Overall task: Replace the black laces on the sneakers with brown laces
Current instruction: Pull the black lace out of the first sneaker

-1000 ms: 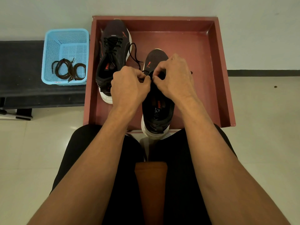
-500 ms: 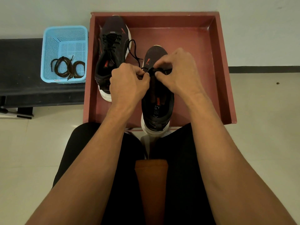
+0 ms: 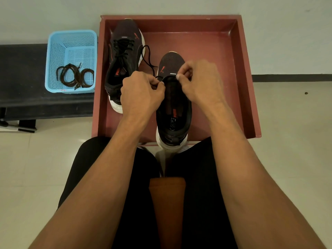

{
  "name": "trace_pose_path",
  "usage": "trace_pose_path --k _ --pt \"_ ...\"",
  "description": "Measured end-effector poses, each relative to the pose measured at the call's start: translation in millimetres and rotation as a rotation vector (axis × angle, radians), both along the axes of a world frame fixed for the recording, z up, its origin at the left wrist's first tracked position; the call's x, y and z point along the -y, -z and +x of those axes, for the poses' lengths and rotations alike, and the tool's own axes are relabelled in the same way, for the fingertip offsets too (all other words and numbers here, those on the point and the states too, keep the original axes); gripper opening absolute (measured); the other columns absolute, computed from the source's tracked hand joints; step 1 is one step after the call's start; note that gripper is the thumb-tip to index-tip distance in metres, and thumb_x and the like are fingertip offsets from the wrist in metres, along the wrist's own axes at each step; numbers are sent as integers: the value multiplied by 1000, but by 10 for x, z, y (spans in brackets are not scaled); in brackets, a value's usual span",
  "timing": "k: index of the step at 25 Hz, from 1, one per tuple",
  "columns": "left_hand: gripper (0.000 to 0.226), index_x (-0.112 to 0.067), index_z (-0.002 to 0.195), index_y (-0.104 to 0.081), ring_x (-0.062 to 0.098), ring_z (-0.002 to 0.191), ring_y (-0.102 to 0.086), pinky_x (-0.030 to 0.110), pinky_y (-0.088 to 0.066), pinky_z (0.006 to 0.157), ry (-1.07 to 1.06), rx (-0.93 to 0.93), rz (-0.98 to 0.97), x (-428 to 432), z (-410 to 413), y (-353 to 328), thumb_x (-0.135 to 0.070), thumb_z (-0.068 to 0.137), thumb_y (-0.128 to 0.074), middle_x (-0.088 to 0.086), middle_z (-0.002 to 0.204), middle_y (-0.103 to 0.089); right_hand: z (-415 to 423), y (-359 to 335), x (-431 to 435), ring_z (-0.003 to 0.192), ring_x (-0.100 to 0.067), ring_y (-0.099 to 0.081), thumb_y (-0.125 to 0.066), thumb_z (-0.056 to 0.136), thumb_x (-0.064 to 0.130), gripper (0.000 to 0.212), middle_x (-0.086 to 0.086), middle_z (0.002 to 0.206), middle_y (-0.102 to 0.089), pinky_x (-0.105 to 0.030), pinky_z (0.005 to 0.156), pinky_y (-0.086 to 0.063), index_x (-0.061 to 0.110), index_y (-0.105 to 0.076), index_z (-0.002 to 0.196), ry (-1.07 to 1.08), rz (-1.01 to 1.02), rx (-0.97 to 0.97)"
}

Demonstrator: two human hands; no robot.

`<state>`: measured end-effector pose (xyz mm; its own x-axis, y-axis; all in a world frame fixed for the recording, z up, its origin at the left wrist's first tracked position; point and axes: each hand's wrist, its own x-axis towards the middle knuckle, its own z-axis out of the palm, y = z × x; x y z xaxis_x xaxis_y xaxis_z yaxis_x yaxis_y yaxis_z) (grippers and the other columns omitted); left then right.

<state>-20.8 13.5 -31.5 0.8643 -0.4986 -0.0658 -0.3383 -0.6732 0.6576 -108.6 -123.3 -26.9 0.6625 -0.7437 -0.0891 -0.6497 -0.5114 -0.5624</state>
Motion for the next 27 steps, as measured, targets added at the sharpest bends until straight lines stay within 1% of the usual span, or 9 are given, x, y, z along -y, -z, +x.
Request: trace_pose_path --k 4,6,8,9,14,17,19,22,27 --pt "15 -26 93 -82 14 81 -74 40 -64 77 -2 -9 9 -9 21 4 -36 91 -72 -7 80 -75 -225 -17 268 74 3 -60 -68 101 29 6 13 95 -68 -8 69 -49 30 -64 96 287 -33 128" --pt "16 -26 93 -82 16 82 -74 41 -64 77 1 -11 9 -7 22 4 -38 90 -72 -6 80 -75 -253 -10 286 79 2 -61 -72 97 29 11 9 102 -68 -9 73 -50 27 -63 103 329 -76 190" --pt "16 -26 93 -82 16 82 -74 41 -64 77 4 -11 11 -7 13 -5 -38 90 -72 -7 80 -74 -195 -5 247 88 -3 -64 -77 92 31 16 9 106 -66 -21 83 -56 30 -64 102 263 -111 219" --pt "16 -26 93 -81 15 82 -74 41 -64 77 5 -11 17 -6 9 -8 -39 90 -72 -7 79 -73 -154 -23 206 87 -3 -64 -79 91 32 14 9 105 -66 -24 82 -56 31 -68 100 200 -94 205" --pt "20 -27 100 -80 15 84 -73 39 -63 75 -5 -10 35 43 -18 -21 -41 88 -71 -11 79 -72 -23 -24 23 63 4 -58 -78 91 30 6 18 76 -67 -6 59 -45 33 -80 96 -73 27 52" --pt "20 -27 99 -81 17 86 -73 37 -62 74 -18 -3 28 59 -31 -33 -41 89 -71 -9 83 -74 40 4 -53 76 0 -64 -78 92 34 13 15 86 -72 -21 73 -56 35 -80 104 -132 32 20" --pt "18 -27 99 -82 18 86 -73 35 -60 74 -19 2 15 56 -29 -29 -38 91 -70 -8 85 -76 74 14 -114 87 -7 -66 -78 92 38 18 13 96 -72 -29 77 -57 37 -80 110 -138 6 -22" --pt "17 -24 99 -82 19 83 -73 33 -59 73 -17 16 5 45 -29 -33 -33 92 -69 -6 86 -76 103 15 -188 96 -15 -70 -78 91 42 19 11 106 -73 -32 76 -56 40 -79 110 -93 -78 -50" --pt "15 -24 97 -82 16 80 -72 36 -61 72 -9 13 -17 44 -52 -50 -31 92 -69 -7 84 -76 113 -1 -245 96 -16 -69 -75 94 39 7 11 106 -70 -32 72 -50 35 -76 100 -65 -108 -69"
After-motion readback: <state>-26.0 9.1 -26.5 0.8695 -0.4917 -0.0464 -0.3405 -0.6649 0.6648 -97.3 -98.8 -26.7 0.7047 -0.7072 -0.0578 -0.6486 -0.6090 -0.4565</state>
